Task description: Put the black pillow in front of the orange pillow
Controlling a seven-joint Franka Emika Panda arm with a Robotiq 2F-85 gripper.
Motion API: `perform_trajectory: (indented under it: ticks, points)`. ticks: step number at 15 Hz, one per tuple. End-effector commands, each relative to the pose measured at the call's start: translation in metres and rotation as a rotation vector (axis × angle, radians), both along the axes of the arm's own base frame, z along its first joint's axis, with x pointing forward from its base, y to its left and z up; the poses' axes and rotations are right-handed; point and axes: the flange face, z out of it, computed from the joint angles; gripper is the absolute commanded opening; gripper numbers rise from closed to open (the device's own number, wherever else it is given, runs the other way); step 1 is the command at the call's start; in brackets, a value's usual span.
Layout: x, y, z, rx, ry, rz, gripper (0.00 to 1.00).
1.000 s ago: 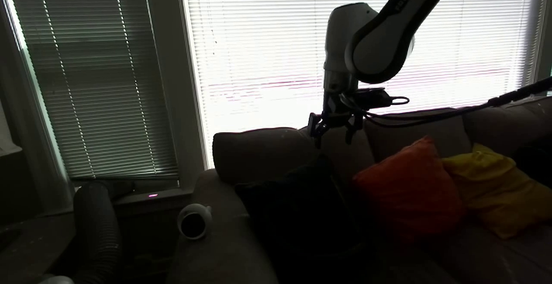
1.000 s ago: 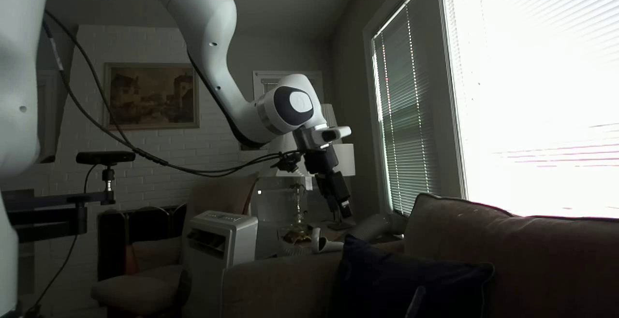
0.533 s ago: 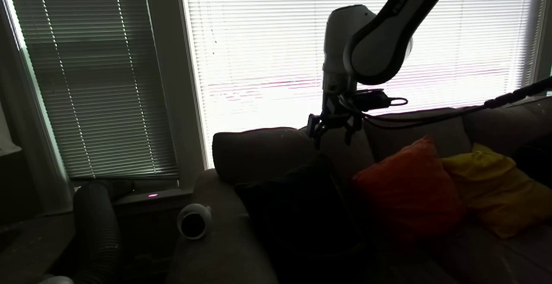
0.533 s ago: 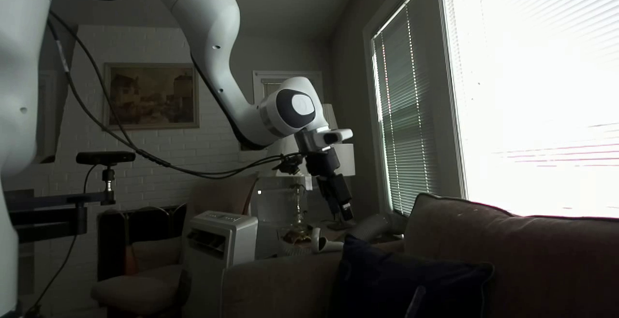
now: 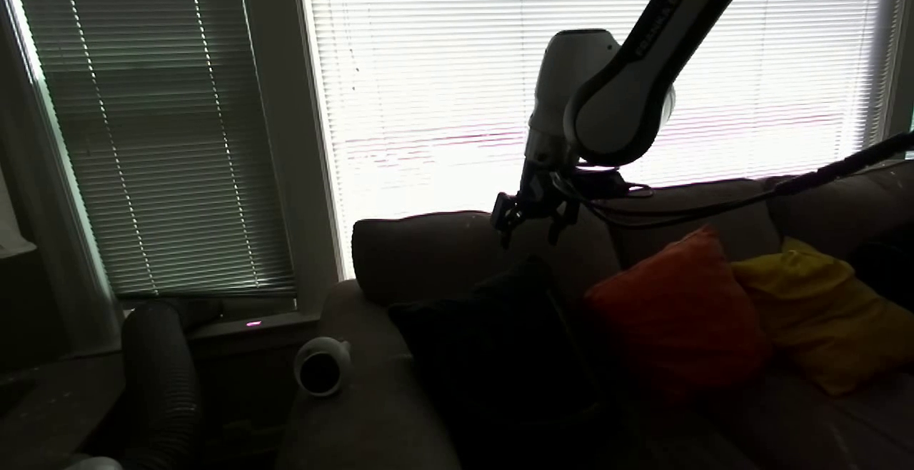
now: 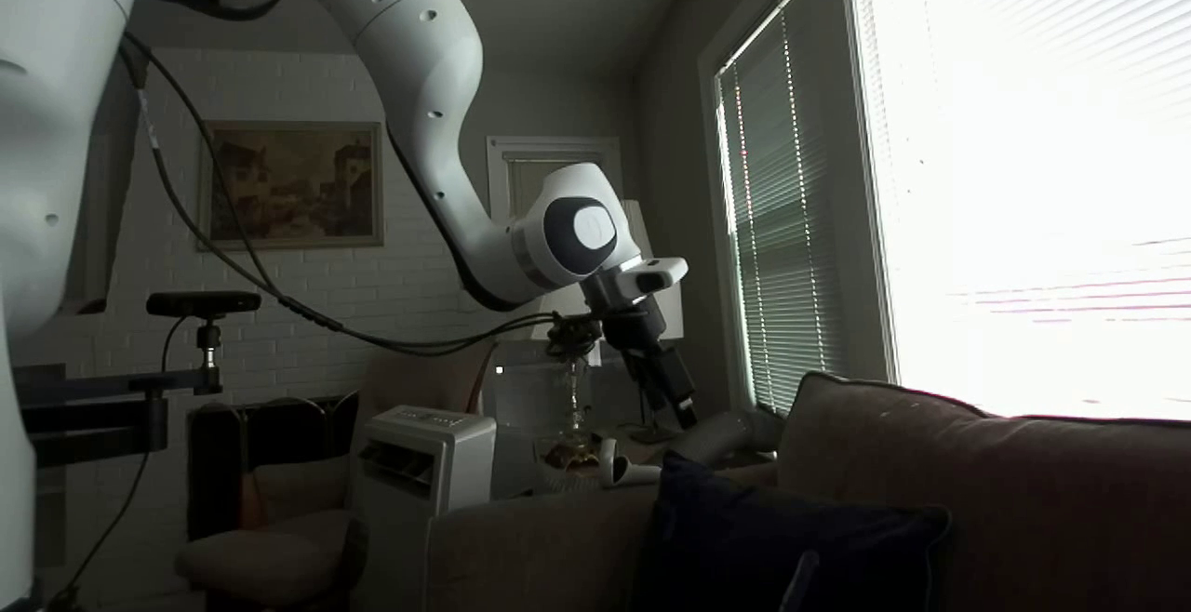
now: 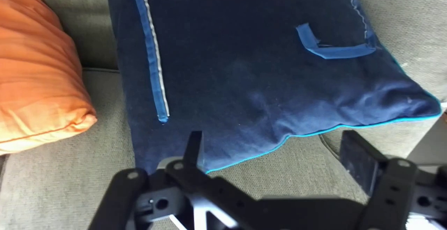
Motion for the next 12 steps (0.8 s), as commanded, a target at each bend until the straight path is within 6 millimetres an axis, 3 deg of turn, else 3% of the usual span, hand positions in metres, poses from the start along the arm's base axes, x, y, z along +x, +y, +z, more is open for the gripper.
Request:
perform_trajectory:
  ticks: [1, 4, 12]
  points:
    - [0.023, 0.014, -0.022, 0.053, -0.041, 0.04, 1.0]
    - [0.03, 0.023, -0.043, 0.073, -0.044, 0.055, 1.0]
    - [0.052, 0.016, -0.085, 0.141, -0.101, 0.026, 1.0]
